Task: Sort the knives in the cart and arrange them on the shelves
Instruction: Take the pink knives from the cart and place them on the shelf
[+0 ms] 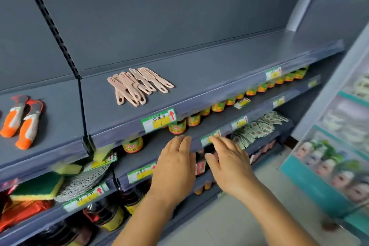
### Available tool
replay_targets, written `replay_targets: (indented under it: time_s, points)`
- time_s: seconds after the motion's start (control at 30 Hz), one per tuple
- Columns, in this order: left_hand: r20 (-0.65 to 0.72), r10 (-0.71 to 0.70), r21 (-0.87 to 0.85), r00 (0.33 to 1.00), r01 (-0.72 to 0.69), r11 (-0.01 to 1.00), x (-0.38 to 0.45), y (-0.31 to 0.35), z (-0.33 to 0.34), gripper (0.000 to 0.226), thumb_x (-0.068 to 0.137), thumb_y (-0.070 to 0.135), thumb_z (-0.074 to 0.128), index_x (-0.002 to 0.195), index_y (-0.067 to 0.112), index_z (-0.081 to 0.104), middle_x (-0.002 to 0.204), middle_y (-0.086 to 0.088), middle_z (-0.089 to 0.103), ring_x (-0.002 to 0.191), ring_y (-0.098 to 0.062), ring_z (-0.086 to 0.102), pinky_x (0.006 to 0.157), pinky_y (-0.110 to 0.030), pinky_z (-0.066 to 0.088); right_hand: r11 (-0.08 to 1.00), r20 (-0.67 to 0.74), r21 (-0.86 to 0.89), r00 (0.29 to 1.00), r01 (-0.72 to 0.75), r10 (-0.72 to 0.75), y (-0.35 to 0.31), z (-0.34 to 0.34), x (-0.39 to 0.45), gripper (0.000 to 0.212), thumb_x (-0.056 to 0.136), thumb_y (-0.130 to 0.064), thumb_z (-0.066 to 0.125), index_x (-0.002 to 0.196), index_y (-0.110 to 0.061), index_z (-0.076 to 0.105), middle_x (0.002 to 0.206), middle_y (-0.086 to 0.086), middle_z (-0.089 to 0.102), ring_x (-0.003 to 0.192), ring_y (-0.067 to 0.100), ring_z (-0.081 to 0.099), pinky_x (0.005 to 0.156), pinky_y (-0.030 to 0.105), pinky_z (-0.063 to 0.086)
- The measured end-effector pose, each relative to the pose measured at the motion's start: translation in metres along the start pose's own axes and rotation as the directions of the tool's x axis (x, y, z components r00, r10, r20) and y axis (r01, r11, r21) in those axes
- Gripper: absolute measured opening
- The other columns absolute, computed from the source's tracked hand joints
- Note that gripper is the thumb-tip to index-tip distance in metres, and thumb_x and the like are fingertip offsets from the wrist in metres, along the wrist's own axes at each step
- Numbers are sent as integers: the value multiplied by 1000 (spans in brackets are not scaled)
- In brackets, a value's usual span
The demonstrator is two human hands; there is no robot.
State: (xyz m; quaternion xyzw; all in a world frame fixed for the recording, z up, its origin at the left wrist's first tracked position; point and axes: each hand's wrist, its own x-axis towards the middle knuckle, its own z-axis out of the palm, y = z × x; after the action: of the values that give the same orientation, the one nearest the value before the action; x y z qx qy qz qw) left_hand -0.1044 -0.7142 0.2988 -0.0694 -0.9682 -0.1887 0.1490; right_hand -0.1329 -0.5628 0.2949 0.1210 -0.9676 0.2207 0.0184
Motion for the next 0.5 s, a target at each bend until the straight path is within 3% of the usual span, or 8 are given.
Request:
replay_targets:
  time_s: [0.17, 0.33, 0.5]
  points:
    - [184, 55, -70, 981, -43, 997, -29, 27, 44, 45, 98, 25, 41, 140, 9, 40, 141, -5, 43, 130, -21, 37, 107, -27, 27, 977, 46, -28, 977, -209, 210, 48, 15, -57, 54, 97, -44, 35, 147, -27, 25, 149, -4, 31, 136, 19, 28, 106, 33, 24]
    - [364, 147, -117, 920, -112, 987, -51, 66, 89, 46, 96, 26, 42, 140, 12, 38, 141, -7, 43, 128, -24, 39, 106, -32, 31, 917, 45, -27, 916, -397, 398, 91, 21, -115, 54, 97, -43, 36, 147, -25, 28, 148, -2, 34, 135, 20, 32, 107, 34, 26]
    - [491, 249, -190, 835, -176, 966, -71, 118, 132, 50, 98, 32, 39, 145, 17, 30, 148, -1, 35, 135, -17, 31, 108, -25, 21, 823, 33, -9, 822, -568, 568, 136, 18, -172, 53, 97, -44, 37, 146, -27, 28, 150, -4, 33, 135, 20, 32, 109, 37, 26]
